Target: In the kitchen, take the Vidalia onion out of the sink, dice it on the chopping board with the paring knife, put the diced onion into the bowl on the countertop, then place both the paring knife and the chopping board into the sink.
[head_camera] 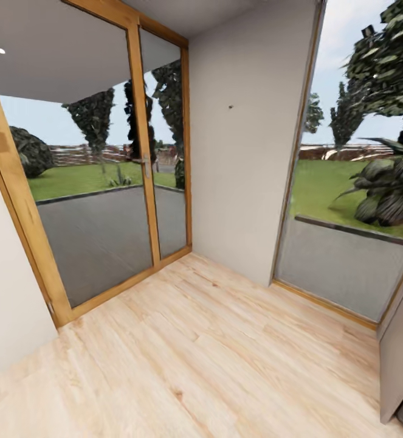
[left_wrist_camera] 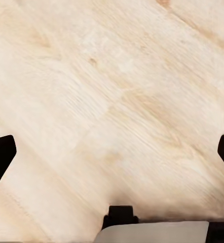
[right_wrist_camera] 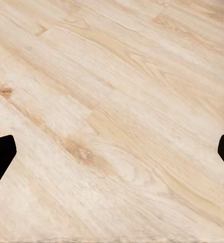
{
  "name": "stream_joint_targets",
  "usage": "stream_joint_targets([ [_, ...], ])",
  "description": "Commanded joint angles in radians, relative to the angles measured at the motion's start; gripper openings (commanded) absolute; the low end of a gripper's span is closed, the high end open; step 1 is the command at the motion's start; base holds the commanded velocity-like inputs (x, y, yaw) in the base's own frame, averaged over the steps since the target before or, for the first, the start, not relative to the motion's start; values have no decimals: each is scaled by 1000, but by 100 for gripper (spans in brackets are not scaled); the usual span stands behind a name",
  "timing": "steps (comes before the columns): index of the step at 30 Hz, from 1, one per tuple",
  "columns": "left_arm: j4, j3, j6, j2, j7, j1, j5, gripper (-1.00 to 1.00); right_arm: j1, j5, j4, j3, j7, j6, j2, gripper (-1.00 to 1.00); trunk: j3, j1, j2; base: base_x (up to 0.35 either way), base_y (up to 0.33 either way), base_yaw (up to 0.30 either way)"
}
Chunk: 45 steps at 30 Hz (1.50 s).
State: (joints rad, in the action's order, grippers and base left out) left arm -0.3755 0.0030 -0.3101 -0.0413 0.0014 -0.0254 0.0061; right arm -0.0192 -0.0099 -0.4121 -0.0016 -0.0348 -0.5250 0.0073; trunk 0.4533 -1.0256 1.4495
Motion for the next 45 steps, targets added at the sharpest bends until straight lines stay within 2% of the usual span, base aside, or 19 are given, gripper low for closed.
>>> stream_joint_targets([
  [1,-2,0,-1,0,0,-1,0,100,-1,-1,1,0,-2,-3,0,100,1,1,1,-327,-148,-282],
  [20,7,0,-1,0,0,-1,-4,100,-1,-1,1,0,-2,-3,0,100,1,1,1,-262,-210,-282],
  [45,7,0,-1,0,0,-1,-4,100,-1,-1,1,0,-2,-4,0,100,1,1,1,-12,-317,-282],
])
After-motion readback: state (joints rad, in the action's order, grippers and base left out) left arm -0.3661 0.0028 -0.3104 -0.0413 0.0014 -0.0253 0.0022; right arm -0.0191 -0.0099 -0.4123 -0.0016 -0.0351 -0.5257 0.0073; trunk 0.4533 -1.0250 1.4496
